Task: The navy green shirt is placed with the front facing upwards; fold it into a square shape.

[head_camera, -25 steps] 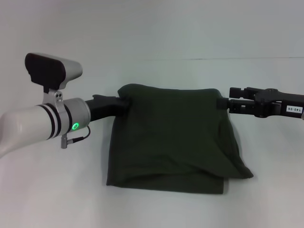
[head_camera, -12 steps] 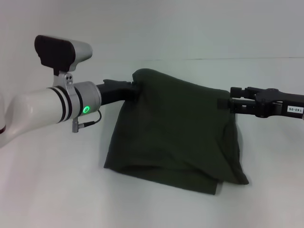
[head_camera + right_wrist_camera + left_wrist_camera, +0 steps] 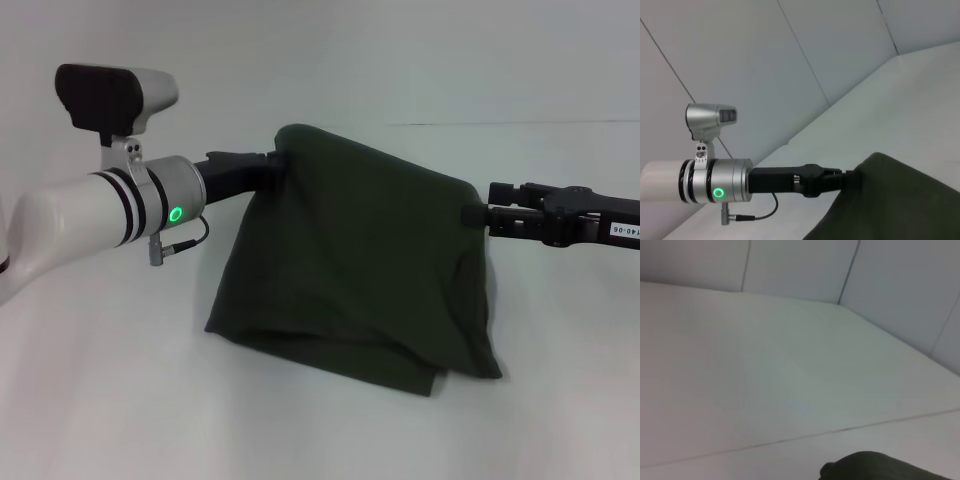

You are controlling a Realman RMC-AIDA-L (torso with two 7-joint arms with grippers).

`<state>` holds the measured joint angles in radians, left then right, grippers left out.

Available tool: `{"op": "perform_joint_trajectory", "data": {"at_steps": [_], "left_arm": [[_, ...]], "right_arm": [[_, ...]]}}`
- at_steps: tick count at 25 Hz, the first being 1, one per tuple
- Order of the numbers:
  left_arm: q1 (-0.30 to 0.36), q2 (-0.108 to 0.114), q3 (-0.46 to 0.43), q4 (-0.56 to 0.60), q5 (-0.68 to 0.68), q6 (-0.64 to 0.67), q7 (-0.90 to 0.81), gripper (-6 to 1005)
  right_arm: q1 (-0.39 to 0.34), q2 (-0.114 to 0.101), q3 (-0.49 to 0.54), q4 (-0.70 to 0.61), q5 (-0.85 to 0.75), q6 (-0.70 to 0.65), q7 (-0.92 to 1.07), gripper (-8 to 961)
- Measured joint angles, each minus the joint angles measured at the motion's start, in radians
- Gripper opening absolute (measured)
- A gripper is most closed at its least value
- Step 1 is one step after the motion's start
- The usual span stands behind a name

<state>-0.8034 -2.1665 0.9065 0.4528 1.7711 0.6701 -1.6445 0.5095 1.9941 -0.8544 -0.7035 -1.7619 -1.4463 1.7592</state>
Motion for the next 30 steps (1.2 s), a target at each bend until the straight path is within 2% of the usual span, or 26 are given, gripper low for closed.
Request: {"op": "perform_joint_trajectory", "data": {"at_steps": [7,15,21,30], "left_arm": [[0.017,0.002,-0.043,-0.003,-0.038,-0.006,-0.009,39],[0.059,0.004,-0.068,0.005,-0.048,-0.016,-0.097,38],[0.094,0.003,-0.067,0.027,-0.055,-0.008,-0.131,39],[0.106,0.003,-0.059,0.029,-0.066,-0.006,-0.130,38]], "right_arm": [[0.004,0.000,0.000,0.001,0.000,0.006,0.006,922],[0.017,-0.003,-0.007,0.006,-0.012,0.006,0.059,920],[0.031,-0.026,-0.003,0.006,-0.088,0.004,0.214,919],[0.031,-0.075,0.000,0.057,-0.208,-0.036,0.469,917]]}}
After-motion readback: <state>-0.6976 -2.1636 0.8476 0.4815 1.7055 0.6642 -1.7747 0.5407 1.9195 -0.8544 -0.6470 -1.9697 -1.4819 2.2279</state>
